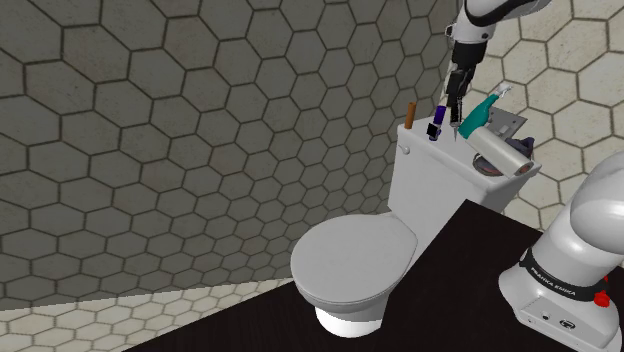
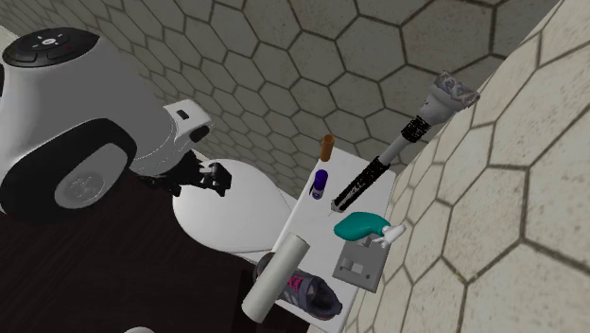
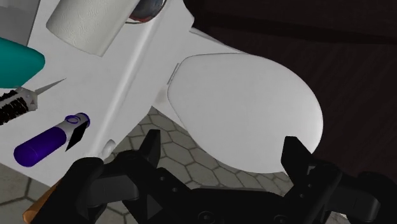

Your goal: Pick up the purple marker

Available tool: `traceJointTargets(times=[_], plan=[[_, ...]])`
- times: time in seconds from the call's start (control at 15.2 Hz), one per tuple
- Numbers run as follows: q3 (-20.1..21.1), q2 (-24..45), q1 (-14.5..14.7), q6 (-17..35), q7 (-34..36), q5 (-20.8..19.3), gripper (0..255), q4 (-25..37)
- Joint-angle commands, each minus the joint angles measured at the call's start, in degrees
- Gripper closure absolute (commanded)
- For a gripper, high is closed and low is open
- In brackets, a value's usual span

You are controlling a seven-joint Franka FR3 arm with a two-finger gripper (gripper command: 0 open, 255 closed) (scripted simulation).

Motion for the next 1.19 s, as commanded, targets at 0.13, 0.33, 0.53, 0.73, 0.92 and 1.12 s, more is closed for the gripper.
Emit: traceJointTargets(times=[0.13, 0.33, 0.53, 0.73, 0.92, 1.12], plan=[[-4.24, 7.32, -0.22, 4.5, -5.37, 1.07, 0, 3.49], [-7.28, 13.36, -0.42, 7.31, -9.94, 3.06, 0, 6.89], [-9.9, 19.9, -0.86, 9.59, -14.92, 6.2, 0, 10.97], [-11.82, 26.9, -1.9, 11.13, -20.19, 10.35, 0, 15.78], [-12.69, 34.18, -3.89, 11.8, -25.4, 15.07, 0, 21.39], [-12.56, 41.53, -6.81, 11.56, -30.05, 19.7, 0, 27.86]])
